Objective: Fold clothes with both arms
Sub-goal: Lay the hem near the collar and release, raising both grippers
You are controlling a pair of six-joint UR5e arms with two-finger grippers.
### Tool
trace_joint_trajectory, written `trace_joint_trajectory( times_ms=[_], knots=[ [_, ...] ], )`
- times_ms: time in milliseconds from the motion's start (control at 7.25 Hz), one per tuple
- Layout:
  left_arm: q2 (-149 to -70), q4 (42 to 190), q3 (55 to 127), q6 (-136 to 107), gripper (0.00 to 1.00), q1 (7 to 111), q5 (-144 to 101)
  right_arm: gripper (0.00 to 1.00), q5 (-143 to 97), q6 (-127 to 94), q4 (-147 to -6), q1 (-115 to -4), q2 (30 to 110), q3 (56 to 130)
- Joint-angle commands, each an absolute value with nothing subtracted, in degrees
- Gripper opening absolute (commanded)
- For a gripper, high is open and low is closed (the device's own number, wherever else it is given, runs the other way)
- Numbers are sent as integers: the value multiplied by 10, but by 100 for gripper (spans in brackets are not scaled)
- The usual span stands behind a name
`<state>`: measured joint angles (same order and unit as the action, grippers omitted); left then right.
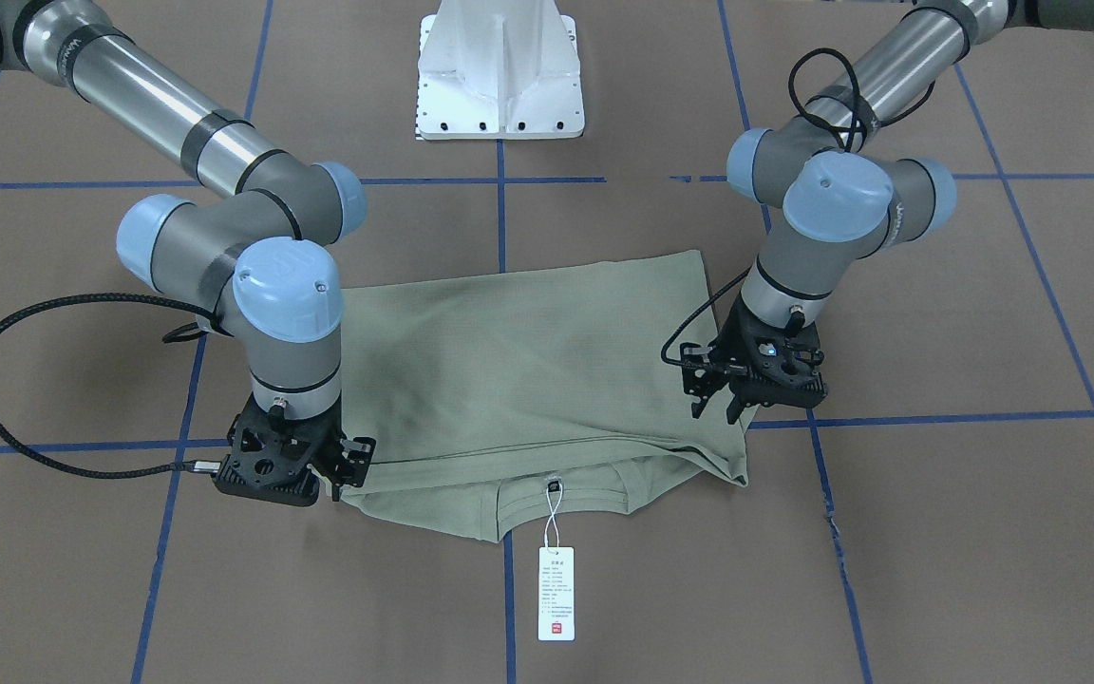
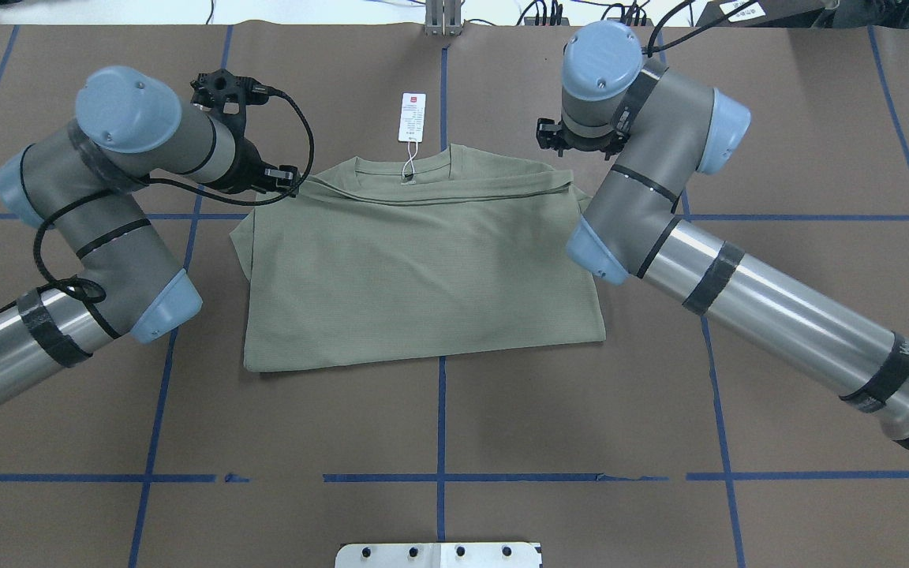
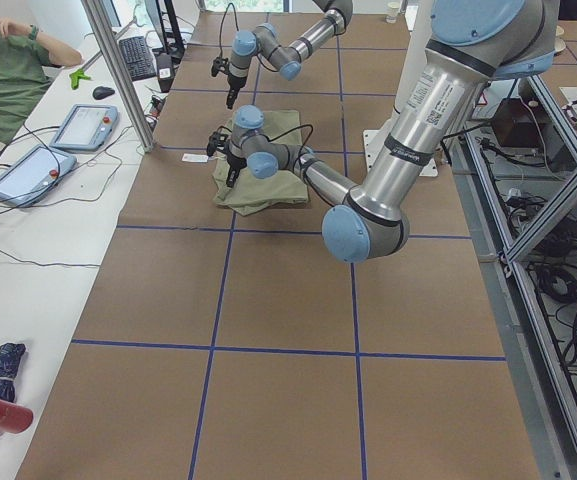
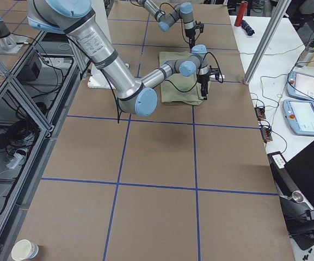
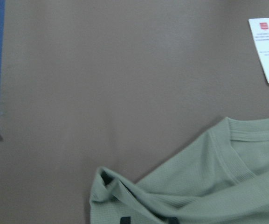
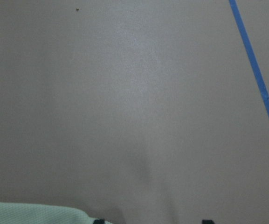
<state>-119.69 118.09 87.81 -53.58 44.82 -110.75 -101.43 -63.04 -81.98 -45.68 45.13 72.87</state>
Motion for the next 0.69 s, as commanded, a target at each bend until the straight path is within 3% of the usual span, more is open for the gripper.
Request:
trace_joint_trajectory(
  times_ms=[0, 276, 552],
  knots=[
    [-1128, 1185, 995, -589, 100, 432, -1140, 100, -1119, -521, -819, -523, 454, 729],
    [-1072, 1195, 1071, -710, 100, 361, -1091, 100, -1136, -511, -813, -534, 456, 729],
    [-1000, 1306, 1073, -809, 77, 330, -1056, 100, -1136, -512, -805, -534, 462, 729]
  ],
)
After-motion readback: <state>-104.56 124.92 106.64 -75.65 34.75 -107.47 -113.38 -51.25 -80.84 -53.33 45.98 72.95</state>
